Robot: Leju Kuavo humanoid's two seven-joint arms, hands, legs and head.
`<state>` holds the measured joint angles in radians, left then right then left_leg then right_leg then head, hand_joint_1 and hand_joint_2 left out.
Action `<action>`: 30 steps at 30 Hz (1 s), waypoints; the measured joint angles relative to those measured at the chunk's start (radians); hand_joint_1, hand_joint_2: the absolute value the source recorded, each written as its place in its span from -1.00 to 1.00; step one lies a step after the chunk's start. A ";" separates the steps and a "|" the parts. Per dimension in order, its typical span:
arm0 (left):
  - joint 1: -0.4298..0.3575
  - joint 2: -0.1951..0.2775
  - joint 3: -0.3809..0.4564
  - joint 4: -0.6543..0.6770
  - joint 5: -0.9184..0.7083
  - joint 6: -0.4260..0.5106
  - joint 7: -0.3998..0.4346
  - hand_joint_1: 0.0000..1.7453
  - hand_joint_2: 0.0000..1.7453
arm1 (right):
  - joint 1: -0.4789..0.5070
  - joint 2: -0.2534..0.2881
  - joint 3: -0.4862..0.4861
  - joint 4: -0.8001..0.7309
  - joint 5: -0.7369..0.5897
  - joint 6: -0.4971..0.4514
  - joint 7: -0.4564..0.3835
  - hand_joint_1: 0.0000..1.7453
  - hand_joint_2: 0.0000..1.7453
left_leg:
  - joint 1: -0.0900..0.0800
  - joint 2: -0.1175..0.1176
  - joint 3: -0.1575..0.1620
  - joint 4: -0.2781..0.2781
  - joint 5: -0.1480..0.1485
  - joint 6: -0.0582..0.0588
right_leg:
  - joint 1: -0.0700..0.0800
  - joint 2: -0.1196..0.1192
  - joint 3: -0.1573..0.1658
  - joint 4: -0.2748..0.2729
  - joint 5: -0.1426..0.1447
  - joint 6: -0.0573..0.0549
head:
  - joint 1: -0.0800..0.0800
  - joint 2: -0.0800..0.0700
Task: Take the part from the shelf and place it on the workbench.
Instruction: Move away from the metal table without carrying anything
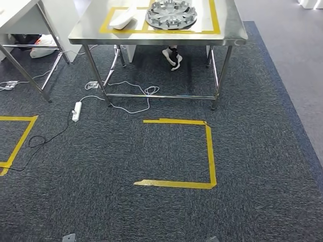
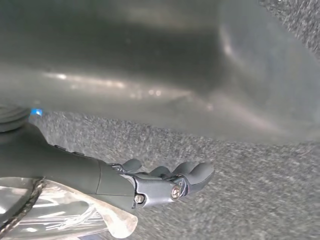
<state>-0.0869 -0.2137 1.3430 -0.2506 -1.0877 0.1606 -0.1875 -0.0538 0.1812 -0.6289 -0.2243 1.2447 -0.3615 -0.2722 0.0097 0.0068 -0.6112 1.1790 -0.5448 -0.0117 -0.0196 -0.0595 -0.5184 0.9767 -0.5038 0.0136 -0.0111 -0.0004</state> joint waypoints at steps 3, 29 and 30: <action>-0.004 0.001 0.002 0.000 0.001 0.002 -0.002 -1.00 -1.00 | -0.001 0.000 -0.005 0.000 0.007 -0.010 0.000 -1.00 -1.00 | -0.009 0.051 0.079 -0.166 0.052 0.015 | 0.007 -0.029 0.002 0.003 -0.004 0.010 | 0.000 0.000; 0.005 0.002 0.025 0.000 0.028 0.018 -0.002 -1.00 -1.00 | 0.009 -0.001 -0.020 0.001 0.045 -0.106 0.014 -1.00 -1.00 | 0.004 -0.011 -0.071 0.091 -0.042 -0.007 | 0.001 0.010 0.010 -0.015 -0.002 -0.012 | -0.011 0.000; 0.006 0.004 0.027 0.000 0.033 0.020 -0.002 -1.00 -1.00 | 0.009 0.000 -0.020 0.002 0.046 -0.118 0.018 -1.00 -1.00 | 0.006 -0.004 -0.042 0.037 -0.010 -0.007 | 0.001 -0.002 0.013 -0.015 -0.004 -0.010 | -0.011 0.000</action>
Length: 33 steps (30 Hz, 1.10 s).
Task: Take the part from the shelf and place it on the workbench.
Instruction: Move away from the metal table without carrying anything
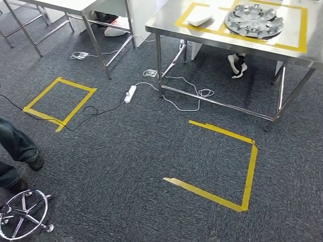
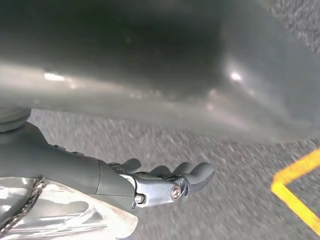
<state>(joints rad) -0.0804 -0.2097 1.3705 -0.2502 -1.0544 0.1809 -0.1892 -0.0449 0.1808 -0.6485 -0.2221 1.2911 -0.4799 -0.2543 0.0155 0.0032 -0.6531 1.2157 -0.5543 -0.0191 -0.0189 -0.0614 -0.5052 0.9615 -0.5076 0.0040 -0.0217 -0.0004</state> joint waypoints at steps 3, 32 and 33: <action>0.000 0.008 0.009 0.000 0.012 0.002 0.000 -1.00 -1.00 | 0.002 0.001 0.000 0.004 0.002 -0.034 0.008 -1.00 -1.00 | -0.005 0.057 0.098 -0.191 0.070 0.010 | 0.006 -0.032 0.009 0.003 -0.011 0.015 | -0.001 0.000; 0.005 0.023 0.038 0.008 0.028 0.015 0.011 -1.00 -1.00 | 0.015 0.014 0.000 0.024 0.036 -0.045 0.100 -1.00 -1.00 | -0.007 0.037 0.053 -0.107 0.047 0.005 | 0.005 -0.021 0.010 0.009 -0.017 0.001 | -0.001 0.000; 0.003 0.023 0.038 0.008 0.028 0.015 0.010 -1.00 -1.00 | 0.014 0.015 0.000 0.024 0.038 -0.043 0.102 -1.00 -1.00 | -0.010 0.062 0.082 -0.165 0.065 0.010 | 0.008 -0.033 0.012 0.010 -0.022 0.006 | -0.001 0.000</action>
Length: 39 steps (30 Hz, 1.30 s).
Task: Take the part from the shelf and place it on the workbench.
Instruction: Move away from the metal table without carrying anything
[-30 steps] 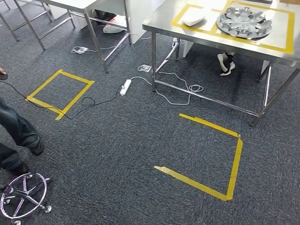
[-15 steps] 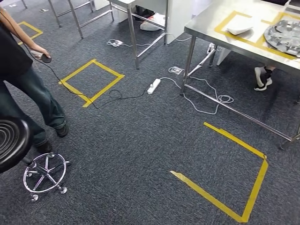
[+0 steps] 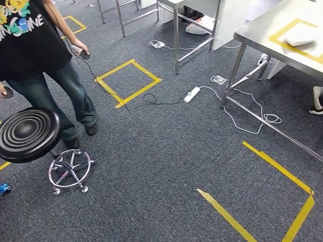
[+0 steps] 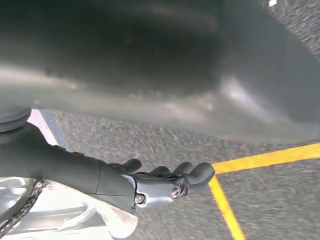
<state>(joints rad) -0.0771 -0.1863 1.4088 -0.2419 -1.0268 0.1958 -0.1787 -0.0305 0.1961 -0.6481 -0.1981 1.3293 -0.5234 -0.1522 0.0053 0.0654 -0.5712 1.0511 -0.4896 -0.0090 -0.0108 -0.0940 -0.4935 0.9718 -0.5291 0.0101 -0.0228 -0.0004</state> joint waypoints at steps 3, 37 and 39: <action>-0.002 -0.001 0.000 0.000 -0.001 -0.001 0.000 -1.00 -1.00 | -0.002 0.002 0.000 0.000 0.002 0.004 0.006 -1.00 -1.00 | -0.009 0.013 0.017 -0.048 0.002 0.017 | 0.007 -0.035 0.009 -0.001 -0.011 0.016 | 0.000 0.000; -0.014 -0.012 0.002 0.001 0.001 -0.037 0.000 -1.00 -1.00 | -0.010 0.017 0.009 -0.019 0.043 0.119 0.091 -1.00 -1.00 | -0.004 -0.038 0.016 -0.055 0.010 0.033 | 0.004 0.027 -0.016 0.062 -0.057 0.027 | 0.006 0.000; -0.019 -0.013 0.002 0.000 0.002 -0.037 0.000 -1.00 -1.00 | -0.006 0.017 0.009 -0.023 0.048 0.123 0.094 -1.00 -1.00 | -0.002 -0.060 0.015 -0.056 0.011 0.039 | 0.001 0.078 -0.083 0.195 -0.119 0.029 | 0.010 0.000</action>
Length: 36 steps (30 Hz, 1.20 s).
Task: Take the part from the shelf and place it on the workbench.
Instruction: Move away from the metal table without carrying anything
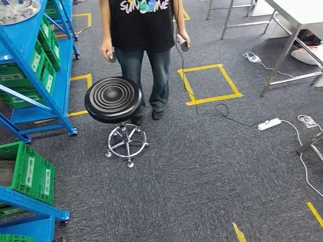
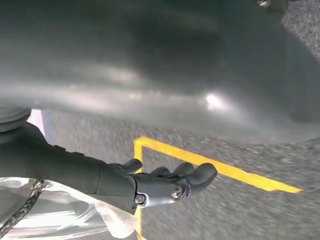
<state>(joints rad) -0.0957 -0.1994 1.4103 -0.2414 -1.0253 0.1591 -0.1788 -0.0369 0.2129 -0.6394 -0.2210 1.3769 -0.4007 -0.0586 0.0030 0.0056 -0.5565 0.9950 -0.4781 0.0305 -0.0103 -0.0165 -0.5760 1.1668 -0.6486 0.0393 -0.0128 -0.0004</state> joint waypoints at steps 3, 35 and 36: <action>-0.002 -0.003 0.000 0.000 0.000 0.000 0.001 -1.00 -1.00 | 0.005 0.000 0.000 -0.006 0.004 0.005 0.003 -1.00 -1.00 | -0.002 -0.039 0.001 0.000 0.000 0.001 | 0.000 0.015 -0.068 0.102 -0.006 -0.001 | 0.000 0.000; -0.010 -0.012 -0.001 -0.004 -0.007 0.006 0.022 -1.00 -1.00 | 0.006 0.001 -0.014 -0.041 0.057 0.029 0.008 -1.00 -1.00 | -0.006 -0.048 0.006 0.000 0.000 0.000 | -0.001 0.021 -0.053 0.041 0.054 0.000 | -0.003 0.000; -0.010 -0.013 -0.001 -0.004 -0.008 0.007 0.022 -1.00 -1.00 | 0.005 0.001 -0.014 -0.043 0.062 0.028 0.009 -1.00 -1.00 | -0.005 -0.060 0.008 0.001 -0.001 -0.003 | -0.003 0.039 -0.022 -0.031 0.090 -0.002 | -0.003 0.000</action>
<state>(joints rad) -0.1059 -0.2121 1.4090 -0.2457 -1.0333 0.1660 -0.1567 -0.0316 0.2136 -0.6537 -0.2636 1.4386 -0.3726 -0.0492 -0.0019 -0.0546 -0.5489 0.9959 -0.4787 0.0279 -0.0131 0.0221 -0.5978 1.1362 -0.5581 0.0375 -0.0156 -0.0004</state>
